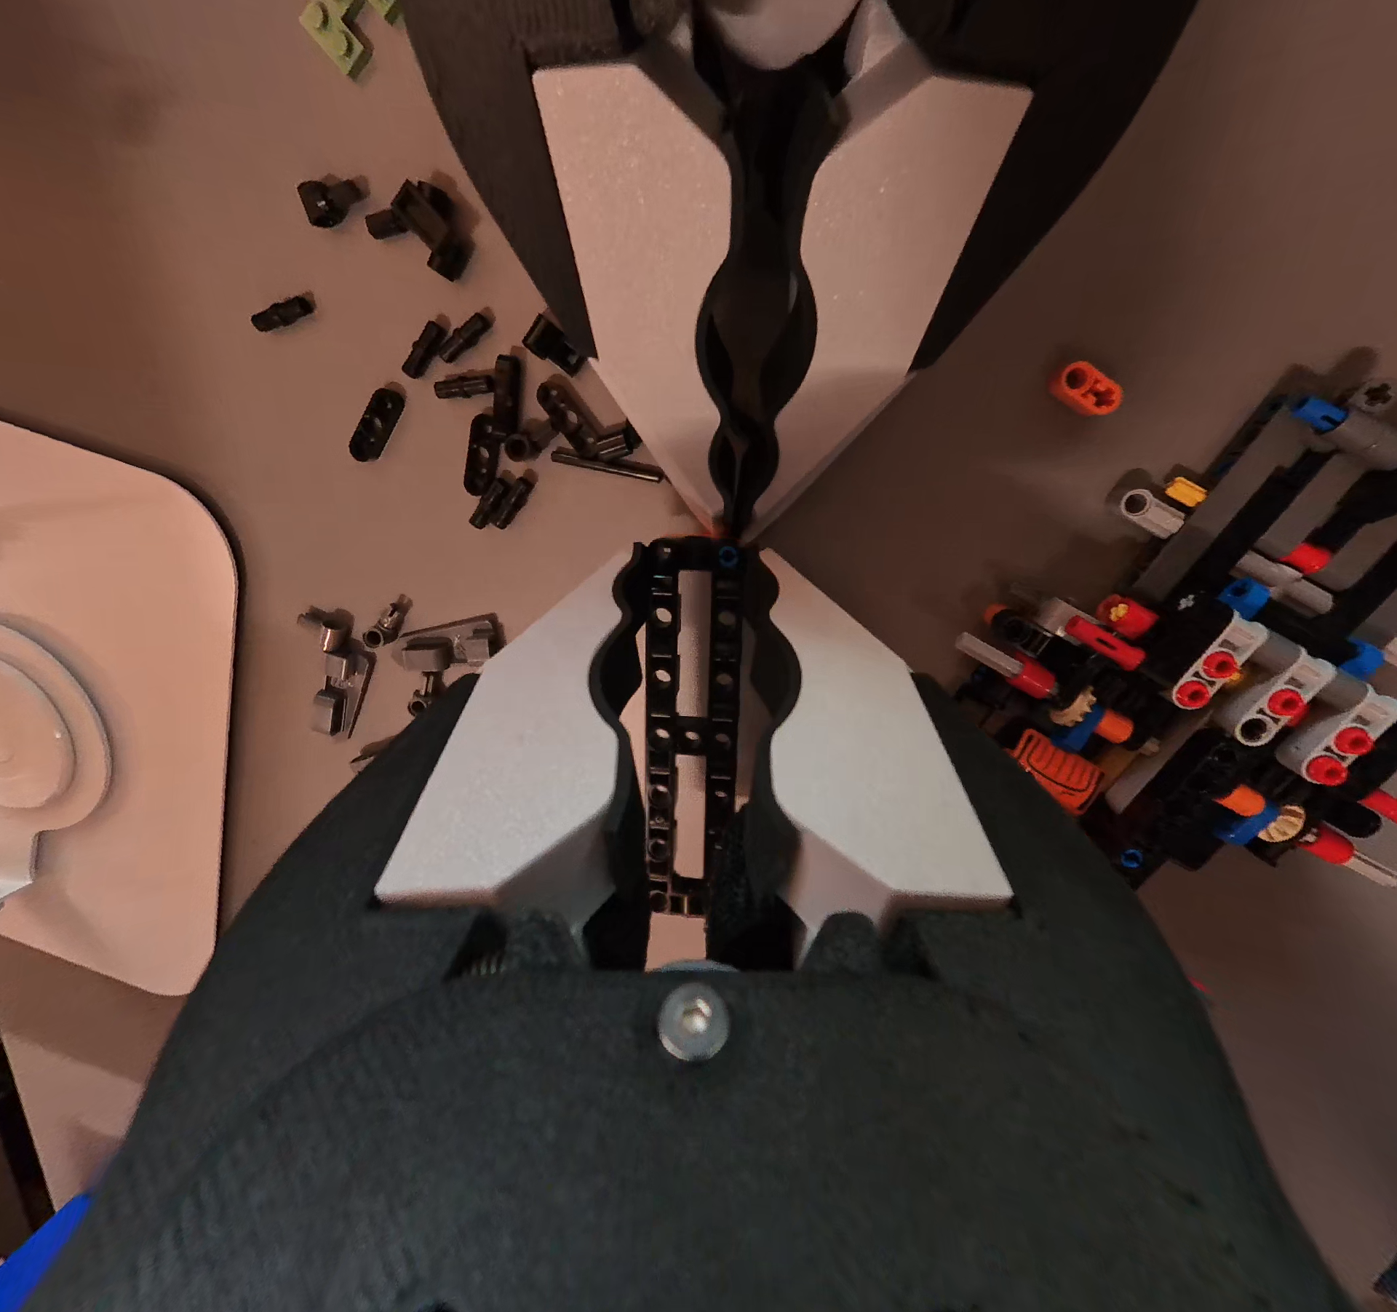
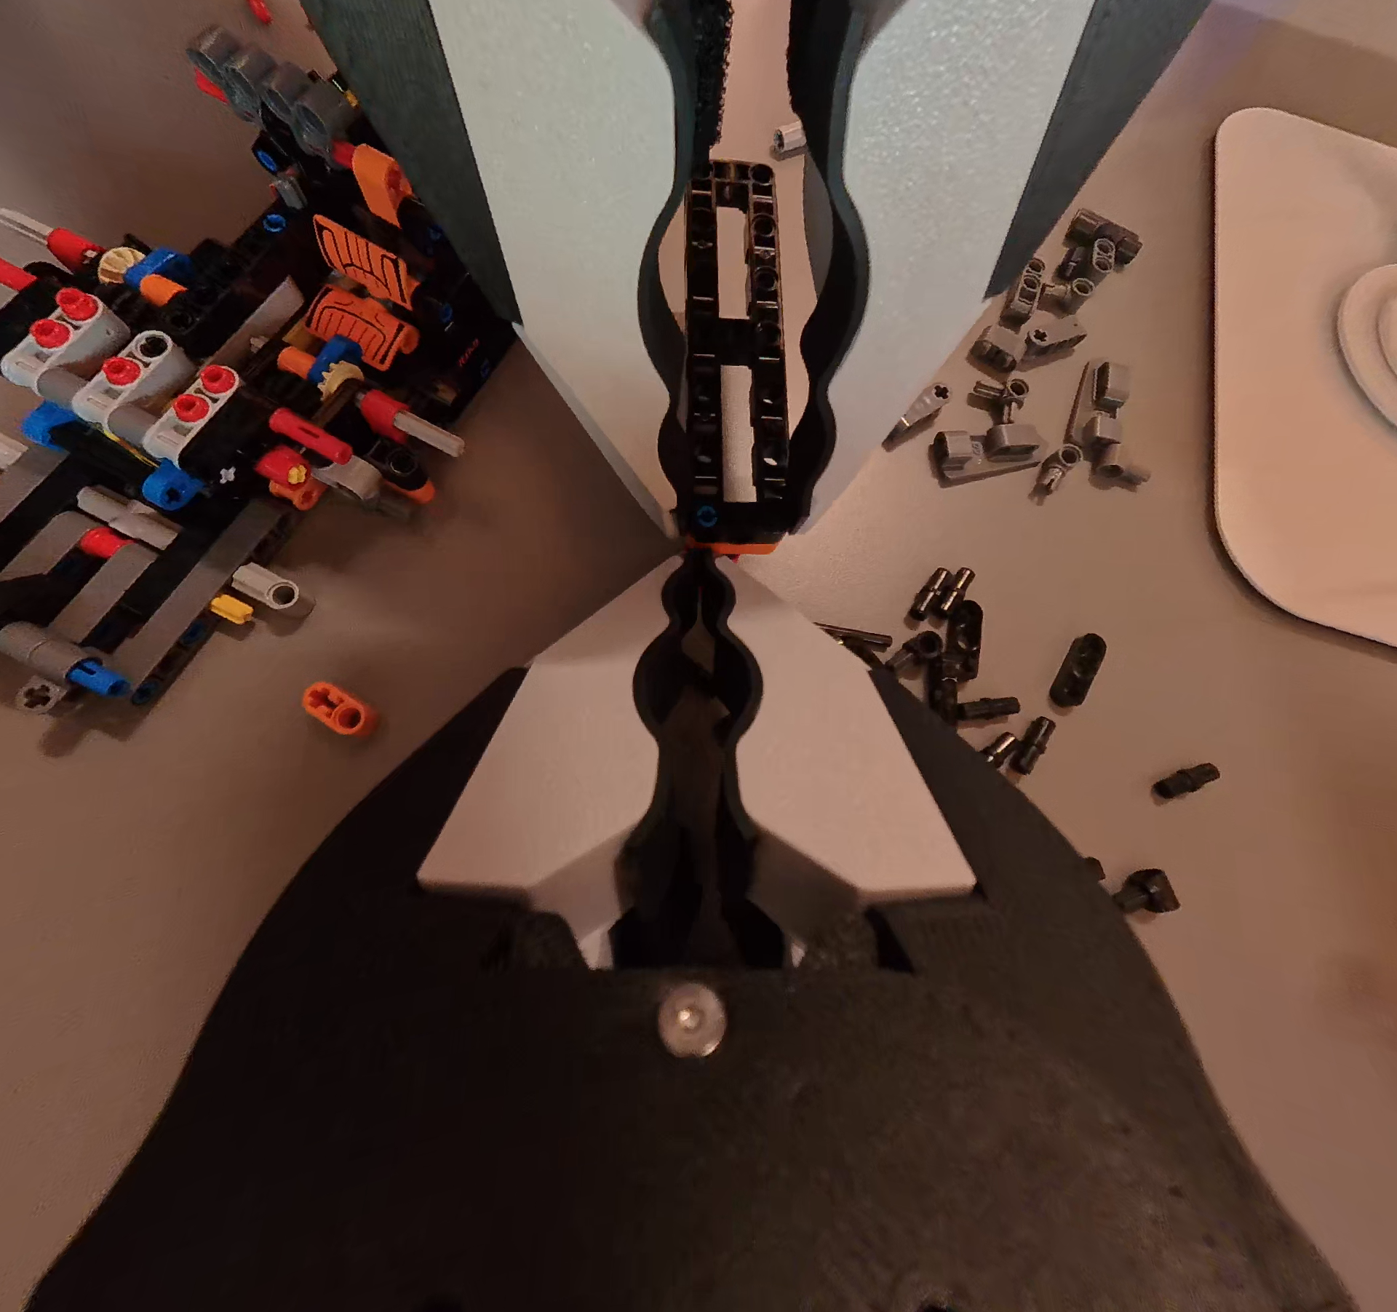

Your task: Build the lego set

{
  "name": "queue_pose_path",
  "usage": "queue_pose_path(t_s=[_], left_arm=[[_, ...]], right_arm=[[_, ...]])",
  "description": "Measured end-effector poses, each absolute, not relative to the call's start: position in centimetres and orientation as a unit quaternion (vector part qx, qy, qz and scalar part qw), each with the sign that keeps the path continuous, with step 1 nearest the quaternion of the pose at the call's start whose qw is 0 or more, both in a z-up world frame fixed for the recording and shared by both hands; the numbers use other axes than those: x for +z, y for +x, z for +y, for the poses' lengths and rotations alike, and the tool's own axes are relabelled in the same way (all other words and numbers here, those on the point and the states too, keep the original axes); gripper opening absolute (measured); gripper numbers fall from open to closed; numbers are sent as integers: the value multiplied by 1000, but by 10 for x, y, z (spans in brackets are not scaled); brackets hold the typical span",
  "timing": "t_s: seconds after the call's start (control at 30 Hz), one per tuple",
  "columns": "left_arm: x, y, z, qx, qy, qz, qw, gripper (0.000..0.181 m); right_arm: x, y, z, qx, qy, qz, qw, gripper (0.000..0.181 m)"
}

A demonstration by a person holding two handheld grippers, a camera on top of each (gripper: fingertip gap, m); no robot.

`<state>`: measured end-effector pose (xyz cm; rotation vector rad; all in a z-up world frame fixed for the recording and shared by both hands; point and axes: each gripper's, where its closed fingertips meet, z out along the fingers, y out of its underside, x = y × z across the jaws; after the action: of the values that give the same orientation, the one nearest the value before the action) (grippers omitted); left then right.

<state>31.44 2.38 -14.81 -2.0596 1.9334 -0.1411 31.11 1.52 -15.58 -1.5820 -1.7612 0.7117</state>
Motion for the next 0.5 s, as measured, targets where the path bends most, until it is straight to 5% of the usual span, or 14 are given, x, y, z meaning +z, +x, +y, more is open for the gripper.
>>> queue_pose_path(t_s=[0.5], left_arm=[[-149, 315, 24, -49, -725, 666, 168, 25]], right_arm=[[-156, 311, 15, 264, -603, -675, 334, 0]])
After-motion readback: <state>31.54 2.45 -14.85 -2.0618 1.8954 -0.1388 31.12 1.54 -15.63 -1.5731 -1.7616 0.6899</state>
